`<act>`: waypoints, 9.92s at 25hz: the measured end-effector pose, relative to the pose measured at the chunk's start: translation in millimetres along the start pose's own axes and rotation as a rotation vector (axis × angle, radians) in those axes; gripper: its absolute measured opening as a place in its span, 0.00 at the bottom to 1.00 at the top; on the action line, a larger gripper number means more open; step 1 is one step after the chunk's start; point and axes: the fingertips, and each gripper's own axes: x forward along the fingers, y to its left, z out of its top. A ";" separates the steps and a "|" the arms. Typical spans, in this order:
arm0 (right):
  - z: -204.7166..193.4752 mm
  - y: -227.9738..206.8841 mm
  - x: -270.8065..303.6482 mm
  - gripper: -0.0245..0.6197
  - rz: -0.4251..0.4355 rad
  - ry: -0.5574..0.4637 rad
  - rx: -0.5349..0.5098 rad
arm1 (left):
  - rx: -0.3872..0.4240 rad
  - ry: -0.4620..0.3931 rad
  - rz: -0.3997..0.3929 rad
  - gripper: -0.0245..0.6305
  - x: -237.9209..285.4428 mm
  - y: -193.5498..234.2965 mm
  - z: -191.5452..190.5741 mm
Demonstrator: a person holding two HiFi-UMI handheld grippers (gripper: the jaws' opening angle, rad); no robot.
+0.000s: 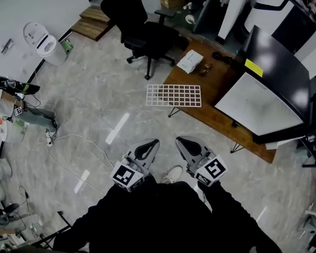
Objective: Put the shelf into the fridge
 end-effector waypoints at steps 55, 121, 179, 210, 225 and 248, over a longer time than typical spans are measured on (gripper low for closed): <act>-126.1 -240.8 190.9 0.05 0.023 0.347 0.149 | -1.322 -0.482 0.352 0.32 166.3 335.1 -322.8; -56.3 -290.5 20.2 0.10 -0.583 -0.669 1.102 | -1.523 -0.592 0.048 0.10 132.7 288.1 -42.9; 5.7 -326.1 -444.8 0.09 -0.825 -0.992 1.043 | -1.416 -0.161 -0.178 0.09 385.8 -105.1 -29.3; 21.7 -380.3 -441.3 0.09 -0.931 -1.125 1.066 | -1.413 -0.191 -0.098 0.09 429.9 -91.3 -20.1; 37.9 -448.1 -432.6 0.09 -0.979 -1.181 1.051 | -1.422 -0.242 -0.043 0.09 496.5 -70.9 -10.5; 49.5 -482.3 -425.8 0.14 -0.982 -1.212 1.016 | -1.365 -0.255 -0.103 0.11 537.0 -63.0 -0.7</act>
